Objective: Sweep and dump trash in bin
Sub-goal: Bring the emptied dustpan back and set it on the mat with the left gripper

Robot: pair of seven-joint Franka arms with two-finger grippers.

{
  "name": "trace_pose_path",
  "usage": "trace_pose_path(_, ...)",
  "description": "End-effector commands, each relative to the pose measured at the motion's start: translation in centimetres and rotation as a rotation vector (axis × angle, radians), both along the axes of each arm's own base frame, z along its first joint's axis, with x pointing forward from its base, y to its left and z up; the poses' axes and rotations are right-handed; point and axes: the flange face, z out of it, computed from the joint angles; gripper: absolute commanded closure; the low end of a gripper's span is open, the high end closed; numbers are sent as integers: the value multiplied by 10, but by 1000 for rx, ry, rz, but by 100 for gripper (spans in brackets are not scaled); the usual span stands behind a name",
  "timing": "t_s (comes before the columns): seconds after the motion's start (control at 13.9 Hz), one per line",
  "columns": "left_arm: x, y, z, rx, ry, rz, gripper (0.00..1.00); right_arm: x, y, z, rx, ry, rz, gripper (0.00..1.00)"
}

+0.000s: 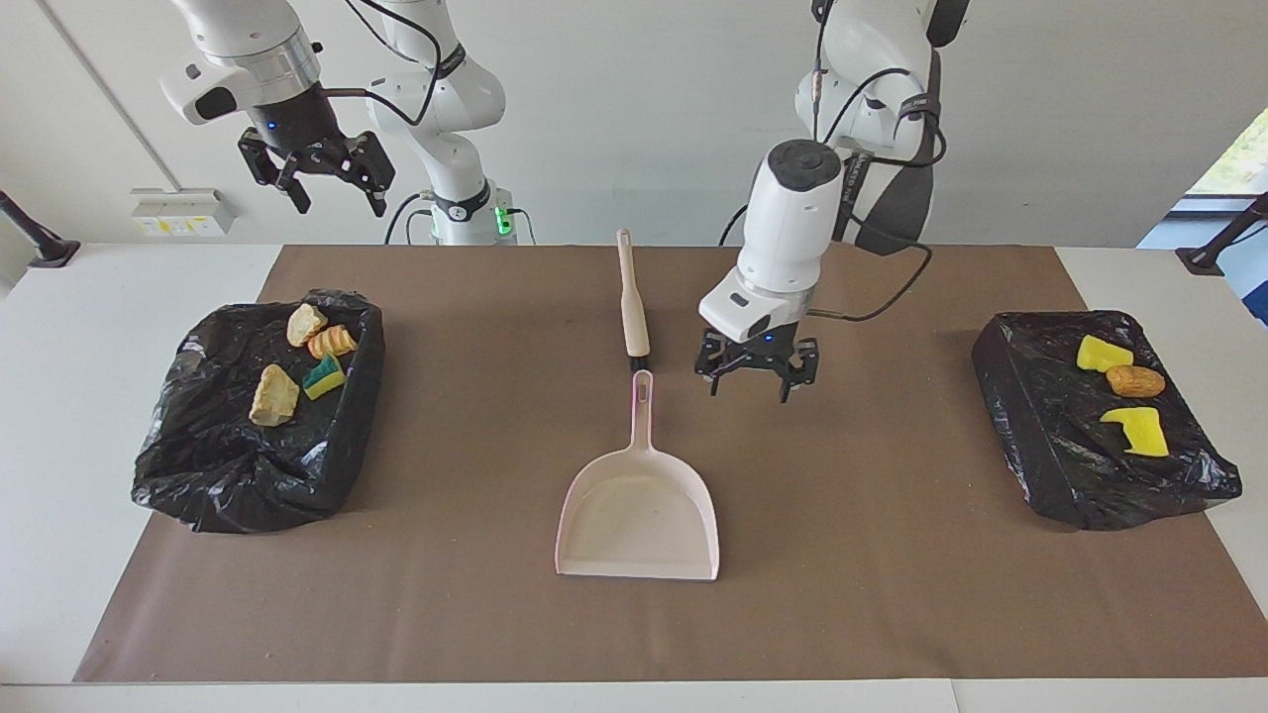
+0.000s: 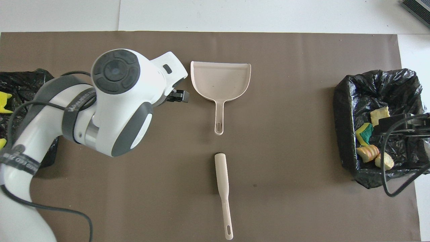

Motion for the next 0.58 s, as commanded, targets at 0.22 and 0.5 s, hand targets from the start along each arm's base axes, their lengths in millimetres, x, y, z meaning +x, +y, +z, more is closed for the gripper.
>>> trace_pose_path(0.22,-46,151,88,58,13,-89,0,-1,-3,0,6,8,9,0)
trace_pose_path(0.5,-48,212,165,62,26,-62,0,-1,-3,1,6,6,9,0)
